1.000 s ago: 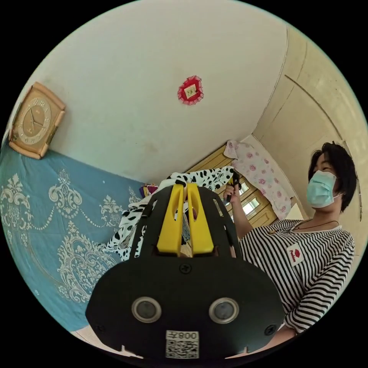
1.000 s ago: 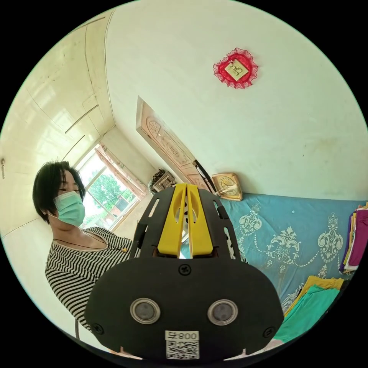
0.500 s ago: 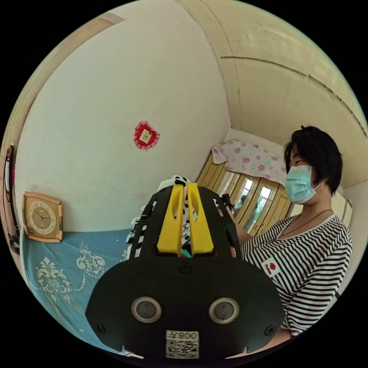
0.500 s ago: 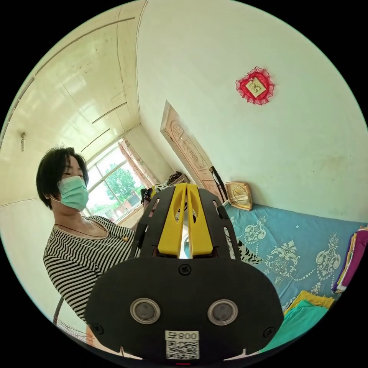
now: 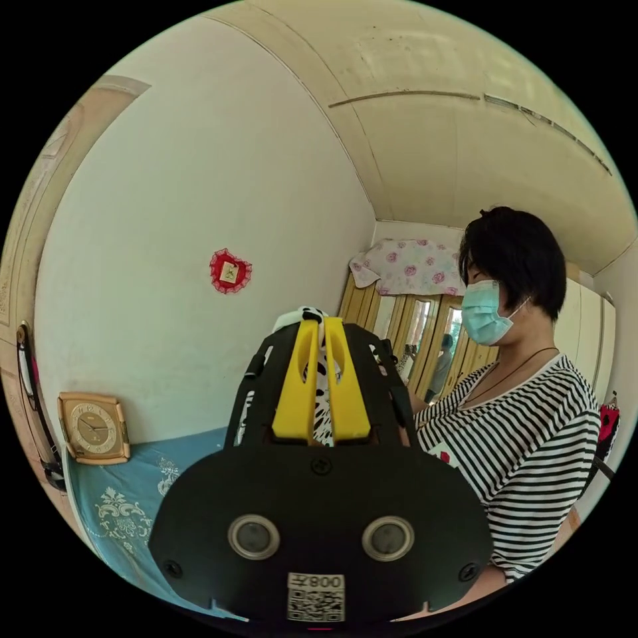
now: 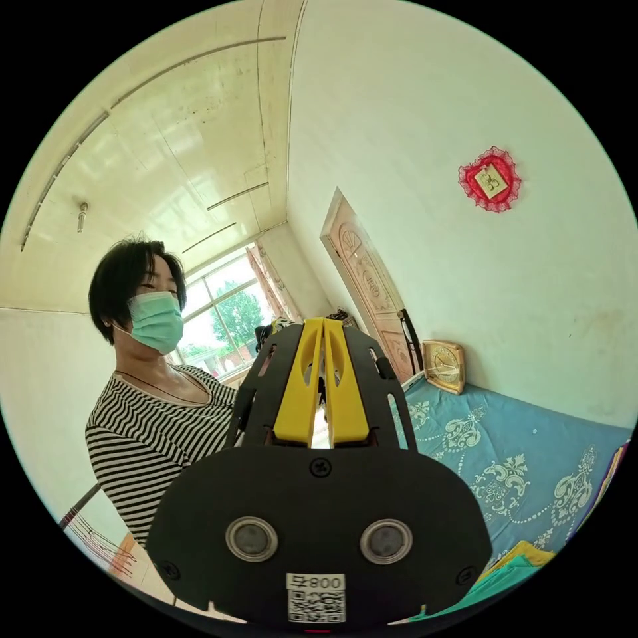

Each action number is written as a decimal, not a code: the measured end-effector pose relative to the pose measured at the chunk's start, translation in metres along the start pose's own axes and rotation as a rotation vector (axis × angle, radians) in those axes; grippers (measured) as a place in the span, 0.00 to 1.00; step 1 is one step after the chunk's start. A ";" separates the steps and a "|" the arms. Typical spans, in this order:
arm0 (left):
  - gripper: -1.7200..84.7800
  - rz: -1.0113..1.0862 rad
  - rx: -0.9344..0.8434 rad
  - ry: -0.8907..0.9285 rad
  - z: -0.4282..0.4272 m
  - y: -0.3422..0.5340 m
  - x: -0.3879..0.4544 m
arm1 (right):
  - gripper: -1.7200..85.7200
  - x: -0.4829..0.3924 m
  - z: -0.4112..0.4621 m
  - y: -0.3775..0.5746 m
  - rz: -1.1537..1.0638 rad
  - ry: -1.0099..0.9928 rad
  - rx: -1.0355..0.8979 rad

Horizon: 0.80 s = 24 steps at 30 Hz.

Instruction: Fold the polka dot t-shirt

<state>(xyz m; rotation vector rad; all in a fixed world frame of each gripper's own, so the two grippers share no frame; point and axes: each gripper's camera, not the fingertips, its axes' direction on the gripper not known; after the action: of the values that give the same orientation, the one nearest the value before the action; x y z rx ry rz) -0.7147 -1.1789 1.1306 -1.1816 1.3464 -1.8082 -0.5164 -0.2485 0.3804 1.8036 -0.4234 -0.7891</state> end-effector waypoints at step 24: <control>0.04 -0.192 -0.166 -0.053 -0.043 0.010 -0.183 | 0.02 0.075 -0.152 0.044 0.063 0.046 -0.140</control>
<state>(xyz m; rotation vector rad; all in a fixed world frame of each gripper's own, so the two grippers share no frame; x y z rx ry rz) -0.6749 -1.0084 1.0607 -1.4812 1.4166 -1.8082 -0.3538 -0.2058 0.4300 1.6674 -0.3833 -0.7149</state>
